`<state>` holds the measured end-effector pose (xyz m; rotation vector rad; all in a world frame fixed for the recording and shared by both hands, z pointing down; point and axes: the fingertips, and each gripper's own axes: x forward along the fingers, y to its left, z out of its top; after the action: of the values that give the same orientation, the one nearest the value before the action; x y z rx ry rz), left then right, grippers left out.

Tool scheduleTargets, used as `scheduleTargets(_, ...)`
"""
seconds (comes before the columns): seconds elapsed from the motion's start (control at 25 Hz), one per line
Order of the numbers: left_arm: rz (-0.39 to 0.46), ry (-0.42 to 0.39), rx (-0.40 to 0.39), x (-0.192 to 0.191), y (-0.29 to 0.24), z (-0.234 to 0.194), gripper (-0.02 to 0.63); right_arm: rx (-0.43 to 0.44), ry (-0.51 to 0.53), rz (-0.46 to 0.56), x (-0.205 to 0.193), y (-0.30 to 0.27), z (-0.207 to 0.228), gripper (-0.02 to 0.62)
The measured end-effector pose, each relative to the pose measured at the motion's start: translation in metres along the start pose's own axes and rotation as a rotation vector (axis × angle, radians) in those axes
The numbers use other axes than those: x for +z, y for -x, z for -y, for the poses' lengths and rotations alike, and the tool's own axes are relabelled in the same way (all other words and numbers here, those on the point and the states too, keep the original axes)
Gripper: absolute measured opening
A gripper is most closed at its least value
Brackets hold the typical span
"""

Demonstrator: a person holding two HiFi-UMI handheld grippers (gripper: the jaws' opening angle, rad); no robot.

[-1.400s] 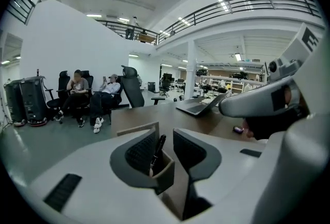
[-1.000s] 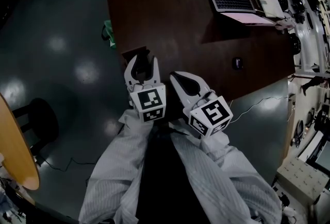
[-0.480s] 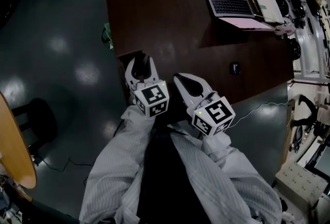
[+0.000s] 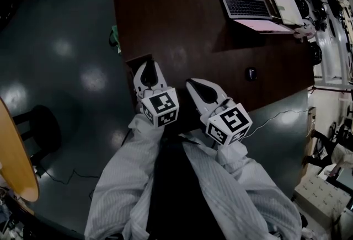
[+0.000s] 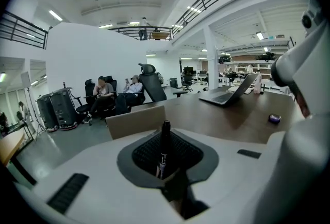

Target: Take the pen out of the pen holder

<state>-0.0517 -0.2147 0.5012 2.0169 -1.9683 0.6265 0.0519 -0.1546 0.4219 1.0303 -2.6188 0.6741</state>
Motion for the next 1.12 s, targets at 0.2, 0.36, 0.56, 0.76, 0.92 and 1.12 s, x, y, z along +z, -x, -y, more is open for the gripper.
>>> scheduleTargets(0.2,0.025,0.023,-0.057,0.005,0.013,0.000,0.048,0.014,0.013,0.012,0.004,-0.001,-0.006,0.000)
scheduleTargets(0.36,0.083,0.073,-0.118,0.020,0.031,-0.008,0.048,0.028,0.041,0.033,0.014,-0.003,-0.019,0.000)
scheduleTargets(0.56,0.155,0.123,-0.211,0.051,0.065,-0.031,0.048,0.049,0.083,0.064,0.027,-0.008,-0.045,0.000)
scheduleTargets(0.76,0.233,0.172,-0.306,0.091,0.109,-0.050,0.048,0.061,0.101,0.111,0.048,-0.011,-0.074,0.000)
scheduleTargets(0.92,0.303,0.206,-0.382,0.123,0.139,-0.055,0.048,0.067,0.116,0.168,0.072,-0.008,-0.088,0.000)
scheduleTargets(1.12,0.332,0.226,-0.432,0.133,0.156,-0.060,0.048,0.057,0.137,0.219,0.092,-0.001,-0.099,0.000)
